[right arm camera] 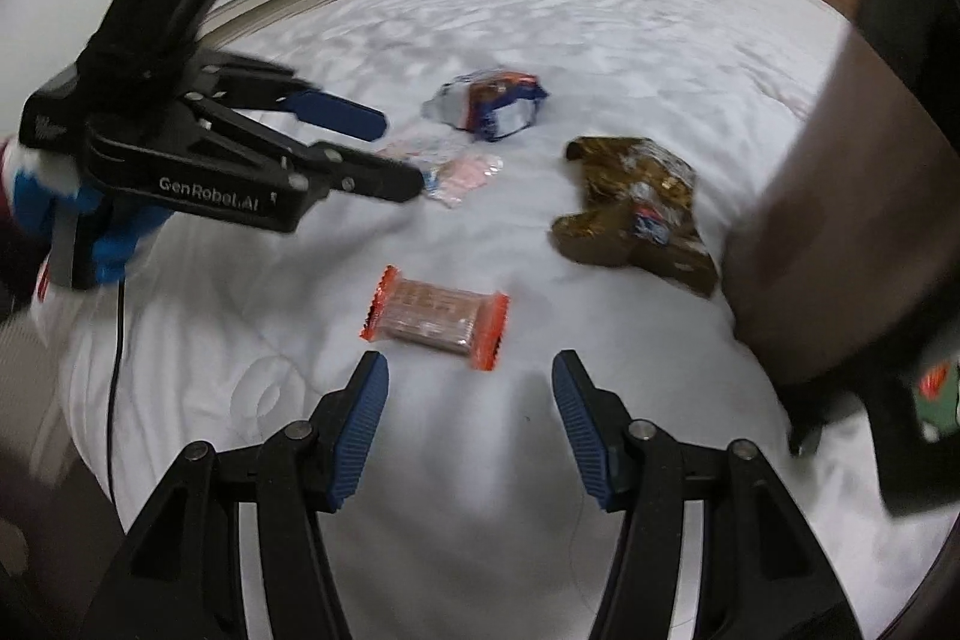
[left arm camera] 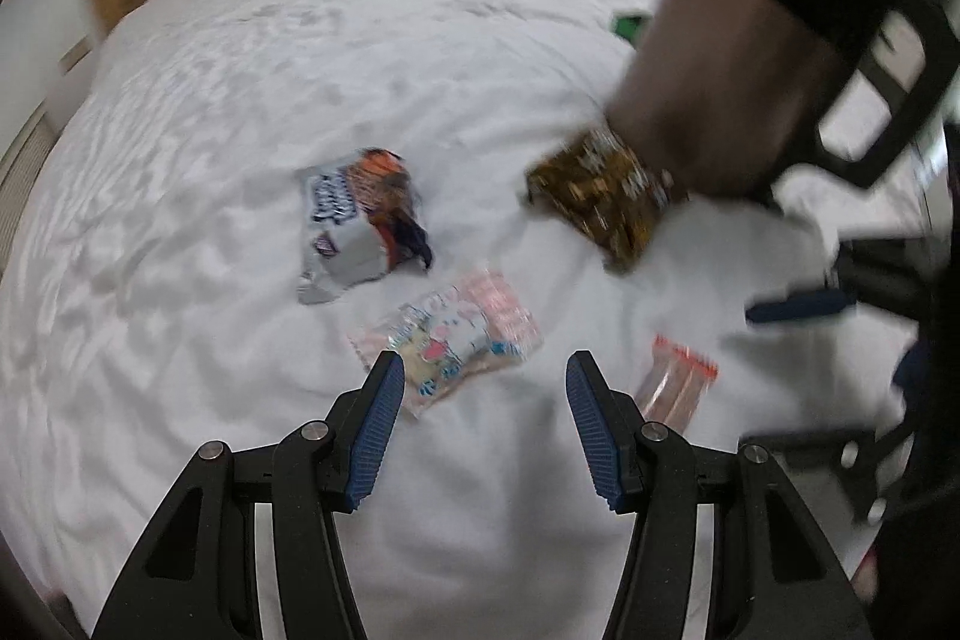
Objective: Organize snacks
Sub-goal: 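Grasp the pink rabbit candy bag with the left tool while the right tool grasps the orange wafer bar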
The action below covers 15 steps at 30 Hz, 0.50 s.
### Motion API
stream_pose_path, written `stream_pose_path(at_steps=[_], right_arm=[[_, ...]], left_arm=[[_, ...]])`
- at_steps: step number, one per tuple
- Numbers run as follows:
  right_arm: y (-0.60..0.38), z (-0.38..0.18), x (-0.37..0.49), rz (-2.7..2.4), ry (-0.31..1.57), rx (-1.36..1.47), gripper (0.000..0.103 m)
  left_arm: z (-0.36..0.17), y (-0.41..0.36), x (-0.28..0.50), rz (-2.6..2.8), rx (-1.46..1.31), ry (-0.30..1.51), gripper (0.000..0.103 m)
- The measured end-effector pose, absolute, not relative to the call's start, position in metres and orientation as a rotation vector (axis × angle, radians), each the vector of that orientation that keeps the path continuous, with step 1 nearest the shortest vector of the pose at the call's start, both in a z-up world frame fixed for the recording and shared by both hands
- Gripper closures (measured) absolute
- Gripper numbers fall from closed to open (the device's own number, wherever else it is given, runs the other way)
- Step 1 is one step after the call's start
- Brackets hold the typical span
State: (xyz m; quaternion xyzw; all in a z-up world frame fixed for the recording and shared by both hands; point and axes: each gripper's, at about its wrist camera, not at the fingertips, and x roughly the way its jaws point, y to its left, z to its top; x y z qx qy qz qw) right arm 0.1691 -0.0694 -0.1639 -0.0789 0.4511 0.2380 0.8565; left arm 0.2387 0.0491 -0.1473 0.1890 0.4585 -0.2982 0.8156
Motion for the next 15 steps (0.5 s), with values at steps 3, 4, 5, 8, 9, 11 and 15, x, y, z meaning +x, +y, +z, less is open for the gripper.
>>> stream_pose_path(at_steps=[3, 4, 5, 8, 9, 11, 15], right_arm=[[-0.063, -0.164, 0.178, 0.563, 0.959, -0.209, 0.0], [-0.06, -0.165, 0.18, 0.58, 0.963, -0.22, 0.0], [-0.056, -0.166, 0.183, 0.599, 0.967, -0.239, 0.0], [-0.046, -0.168, 0.189, 0.65, 0.977, -0.284, 0.0], [-0.044, -0.169, 0.191, 0.664, 0.978, -0.298, 0.0], [-0.039, -0.172, 0.196, 0.691, 0.986, -0.326, 0.0], [-0.034, -0.176, 0.205, 0.731, 1.008, -0.366, 0.0]], left_arm=[[-0.154, 0.043, 0.243, -0.674, 0.469, 0.998, 0.053], [-0.155, 0.041, 0.245, -0.681, 0.476, 1.0, 0.053], [-0.158, 0.04, 0.248, -0.687, 0.49, 1.003, 0.053], [-0.163, 0.036, 0.255, -0.69, 0.523, 1.003, 0.053], [-0.163, 0.036, 0.256, -0.693, 0.531, 1.005, 0.053], [-0.165, 0.034, 0.26, -0.705, 0.553, 1.01, 0.053], [-0.167, 0.031, 0.267, -0.722, 0.606, 1.014, 0.053]])
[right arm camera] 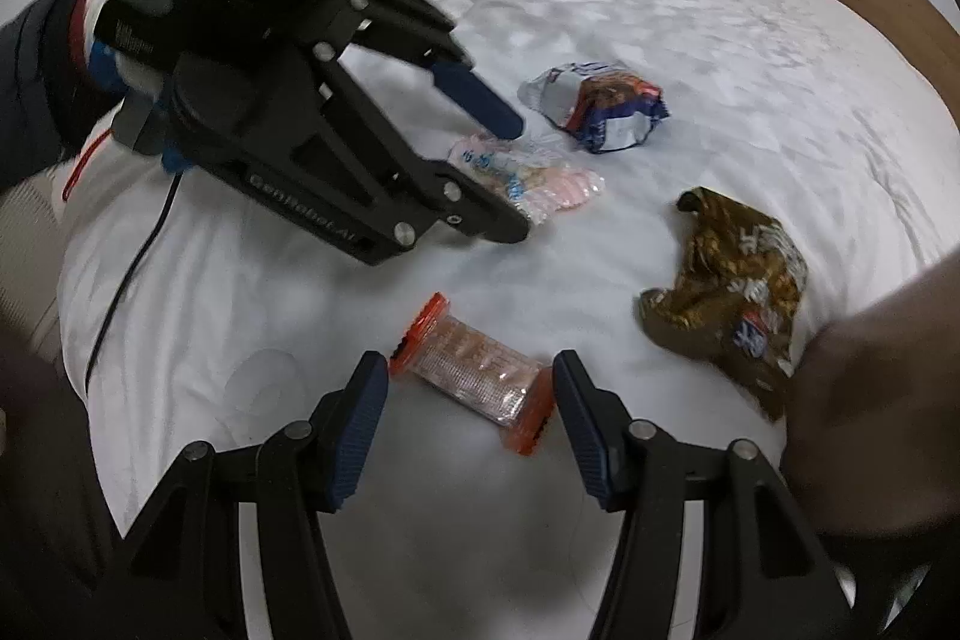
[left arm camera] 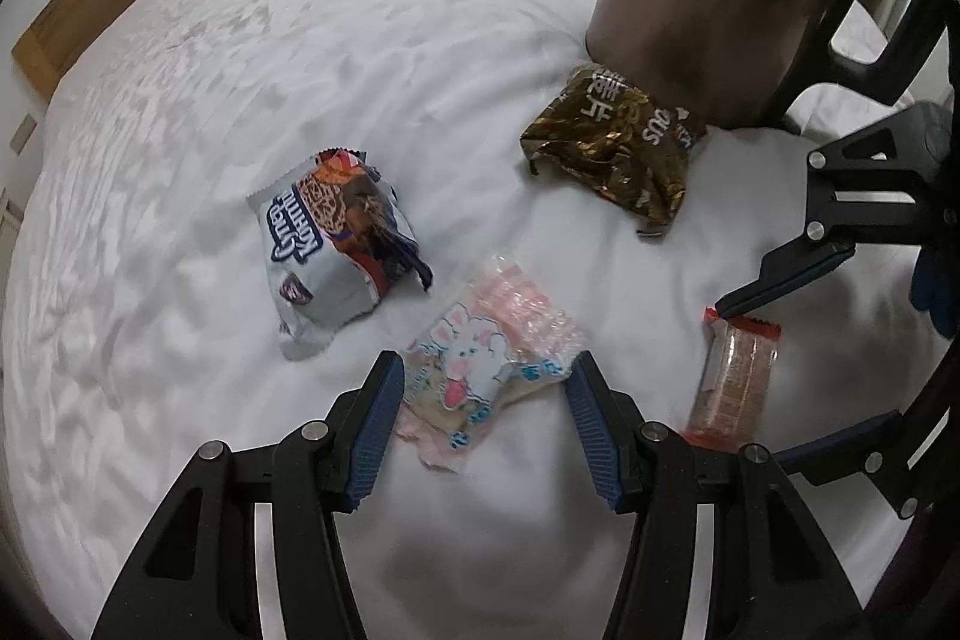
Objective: Organize snacks
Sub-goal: 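Grasp the pink rabbit candy bag with the left tool while the right tool grasps the orange wafer bar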
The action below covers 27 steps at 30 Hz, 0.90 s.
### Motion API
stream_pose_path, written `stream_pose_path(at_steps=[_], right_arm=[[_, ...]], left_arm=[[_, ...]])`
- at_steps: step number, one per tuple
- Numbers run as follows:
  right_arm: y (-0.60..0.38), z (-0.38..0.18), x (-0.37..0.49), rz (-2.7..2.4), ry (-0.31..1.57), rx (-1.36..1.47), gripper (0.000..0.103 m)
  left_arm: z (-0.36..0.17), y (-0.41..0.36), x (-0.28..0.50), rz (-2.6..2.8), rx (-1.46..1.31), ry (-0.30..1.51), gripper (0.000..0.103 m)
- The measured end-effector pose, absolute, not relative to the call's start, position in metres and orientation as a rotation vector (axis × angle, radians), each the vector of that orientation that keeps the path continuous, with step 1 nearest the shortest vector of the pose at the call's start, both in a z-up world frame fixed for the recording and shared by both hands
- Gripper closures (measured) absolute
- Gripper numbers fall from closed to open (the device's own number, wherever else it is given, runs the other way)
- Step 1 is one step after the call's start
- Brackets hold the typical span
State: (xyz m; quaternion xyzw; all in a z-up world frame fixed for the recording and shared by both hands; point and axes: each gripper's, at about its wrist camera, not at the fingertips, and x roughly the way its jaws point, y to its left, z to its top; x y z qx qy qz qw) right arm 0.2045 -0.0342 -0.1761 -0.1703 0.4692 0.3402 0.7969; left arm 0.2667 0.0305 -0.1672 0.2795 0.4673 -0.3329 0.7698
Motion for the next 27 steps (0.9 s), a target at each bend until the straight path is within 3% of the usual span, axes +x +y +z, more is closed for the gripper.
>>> stream_pose_path(at_steps=[18, 27], right_arm=[[-0.043, -0.179, 0.2, 0.891, 1.14, -0.297, 0.0], [-0.024, -0.163, 0.188, 0.887, 1.066, -0.439, 0.0]], left_arm=[[-0.183, 0.022, 0.27, -0.821, 0.732, 1.1, 0.053], [-0.17, 0.022, 0.278, -0.802, 0.726, 1.066, 0.053]])
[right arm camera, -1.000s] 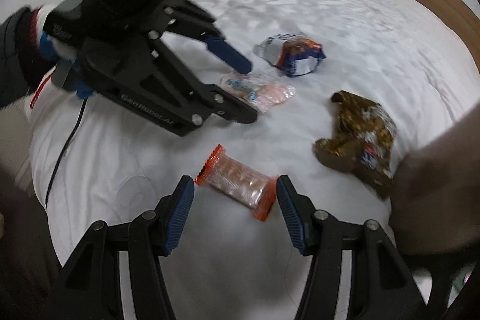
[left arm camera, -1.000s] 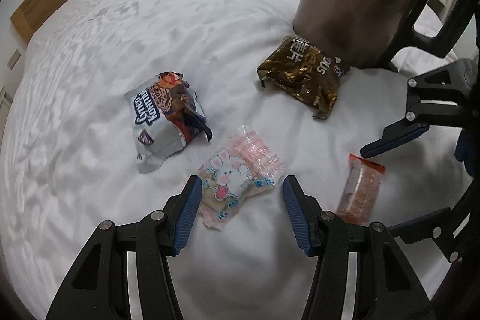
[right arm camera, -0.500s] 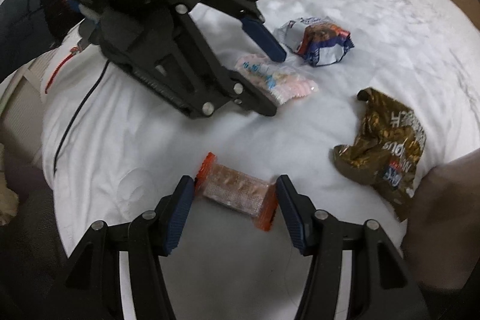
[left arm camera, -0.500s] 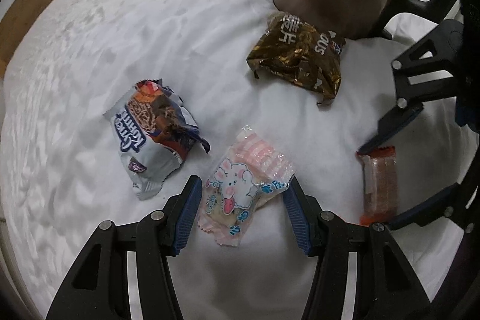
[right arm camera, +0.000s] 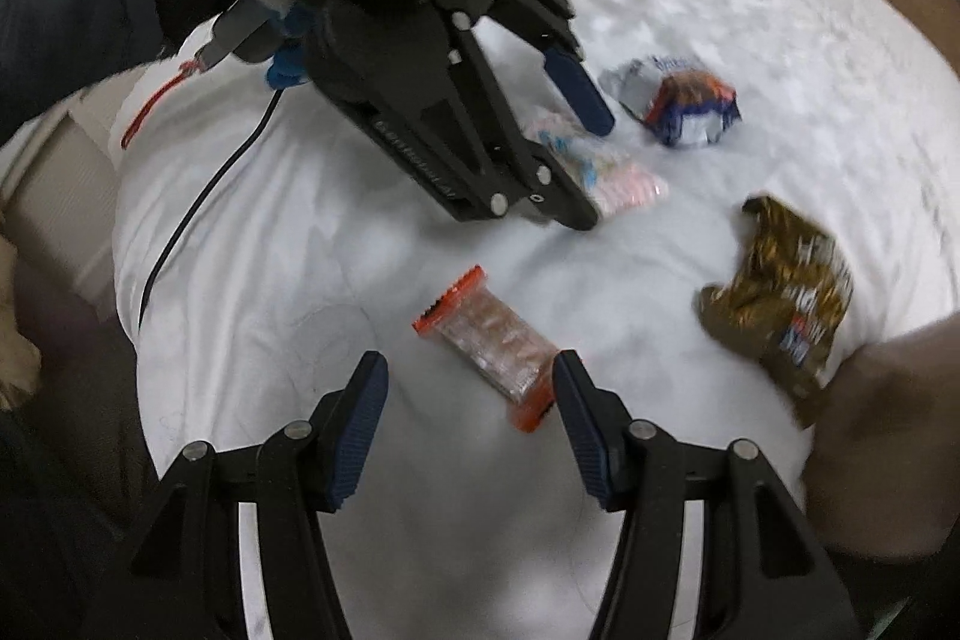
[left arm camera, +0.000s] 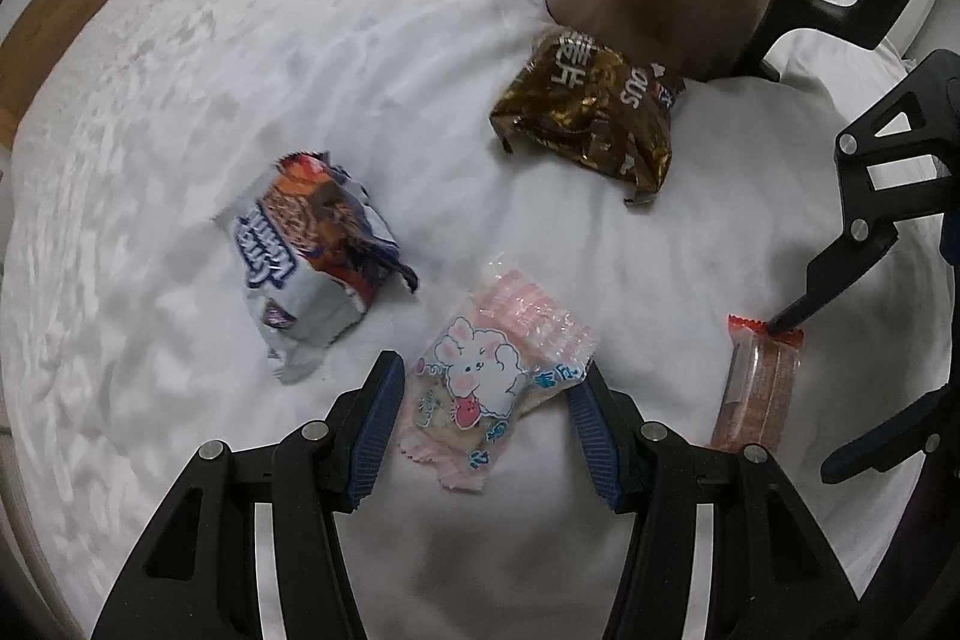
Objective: Organize snacks
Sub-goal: 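Grasp the pink rabbit candy bag with the left tool while the right tool grasps the orange wafer bar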
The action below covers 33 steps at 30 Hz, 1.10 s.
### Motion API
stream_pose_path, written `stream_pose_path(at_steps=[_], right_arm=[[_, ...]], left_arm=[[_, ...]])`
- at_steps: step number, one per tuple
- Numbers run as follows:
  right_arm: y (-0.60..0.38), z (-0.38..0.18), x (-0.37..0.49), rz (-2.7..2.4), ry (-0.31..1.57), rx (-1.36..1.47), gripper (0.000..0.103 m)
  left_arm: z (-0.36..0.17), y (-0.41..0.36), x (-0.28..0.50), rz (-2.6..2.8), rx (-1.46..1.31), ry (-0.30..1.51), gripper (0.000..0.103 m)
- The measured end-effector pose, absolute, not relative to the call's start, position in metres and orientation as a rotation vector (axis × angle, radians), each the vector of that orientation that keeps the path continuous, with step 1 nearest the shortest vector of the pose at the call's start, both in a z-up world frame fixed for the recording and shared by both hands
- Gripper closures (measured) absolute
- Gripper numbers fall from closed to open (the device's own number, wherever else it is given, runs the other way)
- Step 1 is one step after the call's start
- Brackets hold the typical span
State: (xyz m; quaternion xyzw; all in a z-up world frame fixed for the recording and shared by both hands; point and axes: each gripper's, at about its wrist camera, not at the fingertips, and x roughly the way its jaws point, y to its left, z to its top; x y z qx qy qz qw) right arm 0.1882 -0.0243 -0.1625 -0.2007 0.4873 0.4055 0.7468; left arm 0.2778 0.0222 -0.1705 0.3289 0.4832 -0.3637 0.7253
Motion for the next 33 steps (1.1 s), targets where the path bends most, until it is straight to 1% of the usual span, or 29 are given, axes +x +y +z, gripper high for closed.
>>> stream_pose_path(at_steps=[7, 15, 19, 22, 23, 28, 33], right_arm=[[-0.012, -0.163, 0.196, 0.893, 1.033, -0.504, 0.0], [-0.006, -0.182, 0.217, 0.922, 1.091, -0.489, 0.0], [-0.008, -0.188, 0.221, 0.917, 1.123, -0.44, 0.0], [-0.016, -0.19, 0.22, 0.909, 1.134, -0.398, 0.0], [-0.017, -0.19, 0.22, 0.902, 1.135, -0.39, 0.0], [-0.022, -0.189, 0.214, 0.877, 1.139, -0.372, 0.0], [-0.032, -0.188, 0.204, 0.837, 1.138, -0.316, 0.0]], left_arm=[[-0.173, 0.02, 0.281, -0.79, 0.782, 1.048, 0.053], [-0.183, 0.005, 0.298, -0.812, 0.823, 1.059, 0.053], [-0.19, 0.004, 0.308, -0.815, 0.78, 1.091, 0.053], [-0.192, 0.009, 0.318, -0.807, 0.696, 1.115, 0.054], [-0.192, 0.009, 0.32, -0.803, 0.677, 1.117, 0.055], [-0.191, 0.016, 0.322, -0.774, 0.571, 1.115, 0.071], [-0.187, 0.02, 0.314, -0.722, 0.499, 1.105, 0.078]])
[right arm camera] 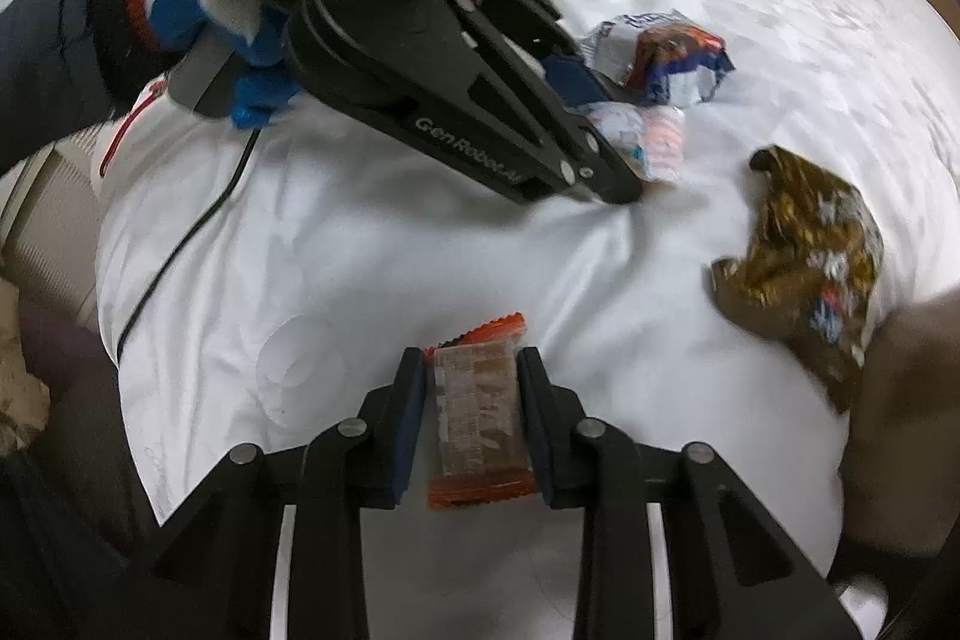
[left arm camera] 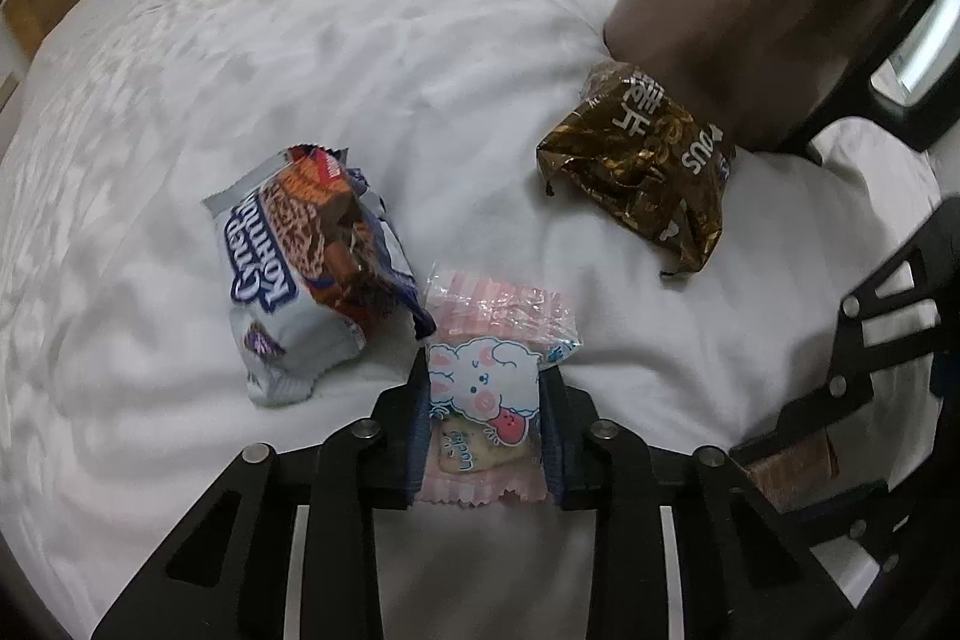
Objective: Organize snacks
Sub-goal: 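Grasp the pink rabbit candy bag with the left tool while the right tool grasps the orange wafer bar, then lift and carry both snacks over the green tray with both tools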
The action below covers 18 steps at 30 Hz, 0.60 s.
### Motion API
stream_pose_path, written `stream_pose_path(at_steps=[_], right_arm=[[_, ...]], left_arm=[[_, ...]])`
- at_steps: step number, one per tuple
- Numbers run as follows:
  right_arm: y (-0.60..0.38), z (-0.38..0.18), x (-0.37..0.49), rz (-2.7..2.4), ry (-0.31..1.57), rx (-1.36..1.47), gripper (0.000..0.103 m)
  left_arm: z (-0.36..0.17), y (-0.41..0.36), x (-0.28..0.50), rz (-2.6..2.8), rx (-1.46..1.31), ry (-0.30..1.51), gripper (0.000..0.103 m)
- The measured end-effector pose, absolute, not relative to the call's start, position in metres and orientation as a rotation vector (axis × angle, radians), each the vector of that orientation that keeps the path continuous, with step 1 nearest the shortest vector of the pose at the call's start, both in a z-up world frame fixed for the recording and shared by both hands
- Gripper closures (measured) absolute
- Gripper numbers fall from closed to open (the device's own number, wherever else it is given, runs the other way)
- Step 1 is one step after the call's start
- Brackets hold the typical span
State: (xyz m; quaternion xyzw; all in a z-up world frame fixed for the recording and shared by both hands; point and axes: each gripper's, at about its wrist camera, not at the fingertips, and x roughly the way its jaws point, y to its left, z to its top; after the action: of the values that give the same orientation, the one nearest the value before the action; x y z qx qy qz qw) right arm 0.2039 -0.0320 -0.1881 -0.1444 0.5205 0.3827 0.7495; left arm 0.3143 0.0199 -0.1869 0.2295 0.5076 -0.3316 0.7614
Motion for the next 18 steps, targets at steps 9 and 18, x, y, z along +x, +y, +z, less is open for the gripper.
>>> stream_pose_path(at_steps=[9, 18], right_arm=[[-0.055, -0.177, 0.18, 0.738, 1.114, -0.164, 0.0], [-0.074, -0.162, 0.138, 0.66, 1.085, -0.054, 0.0]], left_arm=[[-0.171, 0.03, 0.278, -0.594, 0.405, 1.061, 0.08], [-0.139, 0.028, 0.213, -0.509, 0.351, 0.99, 0.08]])
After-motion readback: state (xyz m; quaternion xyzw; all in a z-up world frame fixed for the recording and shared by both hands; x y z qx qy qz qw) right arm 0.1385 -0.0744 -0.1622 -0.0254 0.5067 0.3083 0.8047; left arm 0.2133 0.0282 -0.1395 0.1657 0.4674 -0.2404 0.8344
